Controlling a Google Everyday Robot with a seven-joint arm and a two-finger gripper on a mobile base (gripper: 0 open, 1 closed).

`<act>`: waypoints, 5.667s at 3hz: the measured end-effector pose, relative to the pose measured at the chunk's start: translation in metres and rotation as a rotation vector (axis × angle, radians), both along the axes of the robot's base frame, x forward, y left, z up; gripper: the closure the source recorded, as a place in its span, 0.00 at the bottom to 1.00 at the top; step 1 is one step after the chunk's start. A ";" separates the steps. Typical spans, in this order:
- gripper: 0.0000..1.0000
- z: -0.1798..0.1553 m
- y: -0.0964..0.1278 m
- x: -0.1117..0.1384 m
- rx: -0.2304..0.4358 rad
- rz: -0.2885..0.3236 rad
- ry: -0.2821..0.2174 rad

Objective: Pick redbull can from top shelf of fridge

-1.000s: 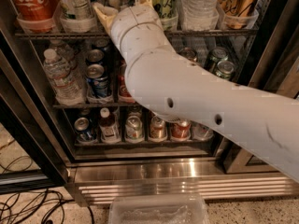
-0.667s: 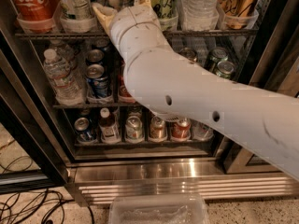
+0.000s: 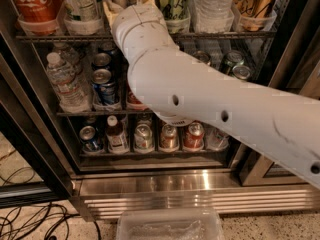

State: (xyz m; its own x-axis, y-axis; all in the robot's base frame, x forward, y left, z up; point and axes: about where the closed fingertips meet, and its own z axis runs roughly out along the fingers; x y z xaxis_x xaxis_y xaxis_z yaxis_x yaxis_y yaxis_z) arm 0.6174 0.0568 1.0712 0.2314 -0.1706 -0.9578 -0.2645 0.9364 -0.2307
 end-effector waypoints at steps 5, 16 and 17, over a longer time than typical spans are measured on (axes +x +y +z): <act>1.00 0.039 0.001 -0.016 0.062 0.037 -0.033; 1.00 -0.076 -0.091 -0.181 0.267 0.350 0.650; 1.00 -0.107 -0.065 -0.208 0.233 0.451 0.758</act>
Offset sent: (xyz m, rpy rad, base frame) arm 0.0019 0.0020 0.0015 0.0074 0.0034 0.0014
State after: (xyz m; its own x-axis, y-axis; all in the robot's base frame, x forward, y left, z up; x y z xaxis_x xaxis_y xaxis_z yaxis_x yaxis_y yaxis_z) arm 0.4098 -0.0087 0.9642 -0.4761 0.0004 -0.8794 -0.6201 0.7089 0.3361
